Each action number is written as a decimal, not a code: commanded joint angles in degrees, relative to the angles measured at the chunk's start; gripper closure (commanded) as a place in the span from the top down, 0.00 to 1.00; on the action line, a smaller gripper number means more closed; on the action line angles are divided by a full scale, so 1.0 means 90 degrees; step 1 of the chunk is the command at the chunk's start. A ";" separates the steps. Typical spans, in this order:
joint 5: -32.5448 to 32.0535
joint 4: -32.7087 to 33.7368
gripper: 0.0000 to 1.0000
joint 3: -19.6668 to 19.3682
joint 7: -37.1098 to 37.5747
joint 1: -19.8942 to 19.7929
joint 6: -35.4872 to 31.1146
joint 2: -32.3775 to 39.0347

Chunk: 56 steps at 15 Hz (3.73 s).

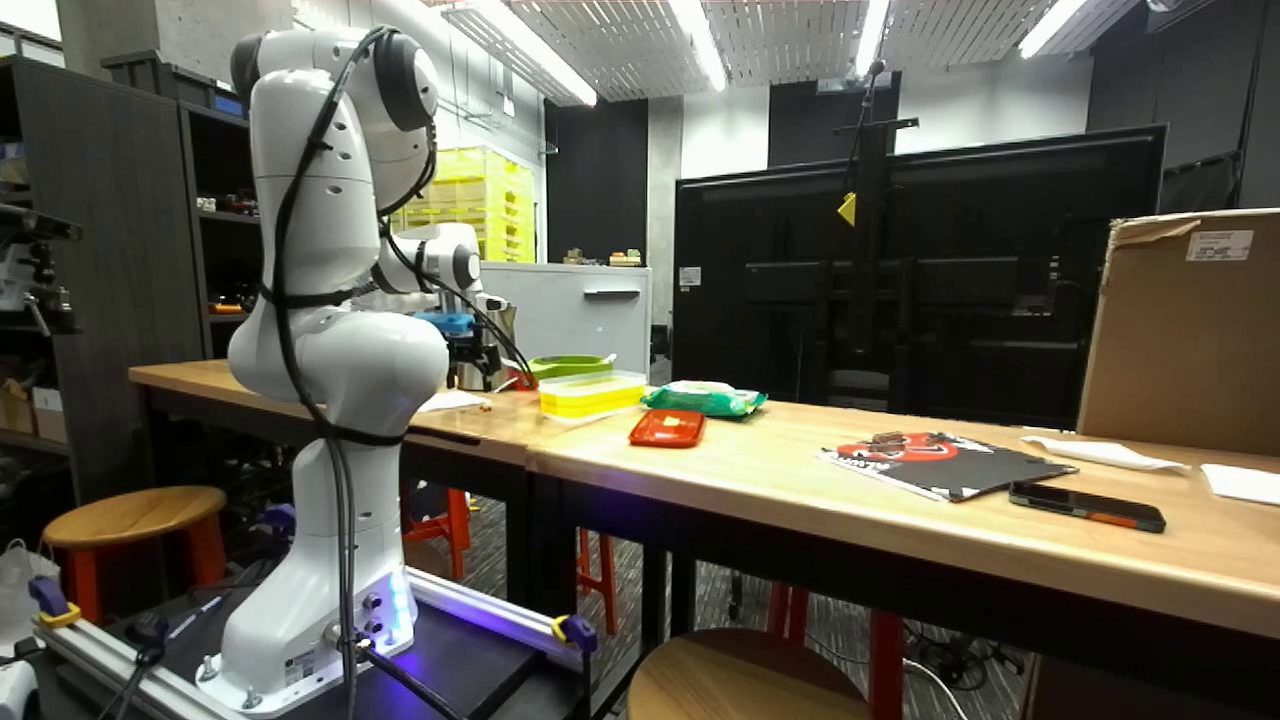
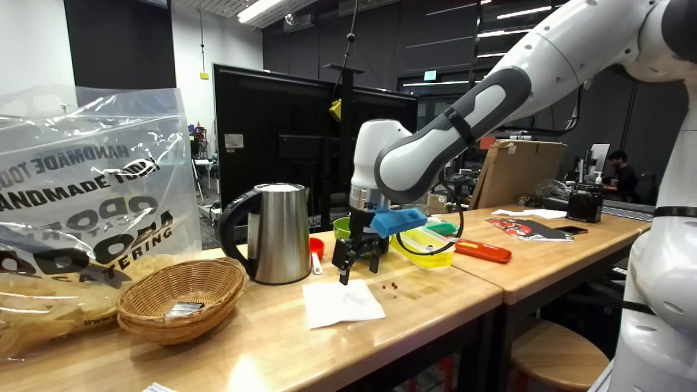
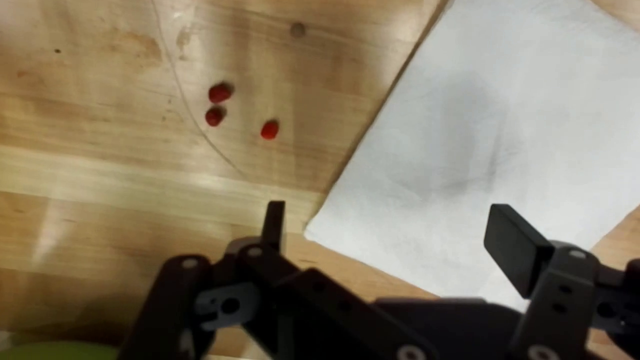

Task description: Use the napkin to move the small black objects on the counter to the right.

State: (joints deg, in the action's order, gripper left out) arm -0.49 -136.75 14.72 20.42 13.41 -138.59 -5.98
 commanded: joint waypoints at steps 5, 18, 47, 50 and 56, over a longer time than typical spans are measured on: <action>0.0039 0.0270 1.00 0.0010 -0.0433 0.0022 -0.0008 0.0393; 0.0071 0.0426 0.89 -0.0009 -0.0635 0.0043 0.0058 0.0663; -0.0108 -0.0203 0.00 -0.0070 0.0846 -0.0068 0.0355 -0.0077; -0.0244 -0.0475 0.00 -0.0065 0.1071 -0.0151 0.0288 -0.0297; -0.0640 -0.0973 0.00 -0.0038 0.1641 -0.0452 0.0217 -0.0711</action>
State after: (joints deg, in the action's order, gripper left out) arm -3.99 -141.76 14.00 32.12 10.68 -135.71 -9.23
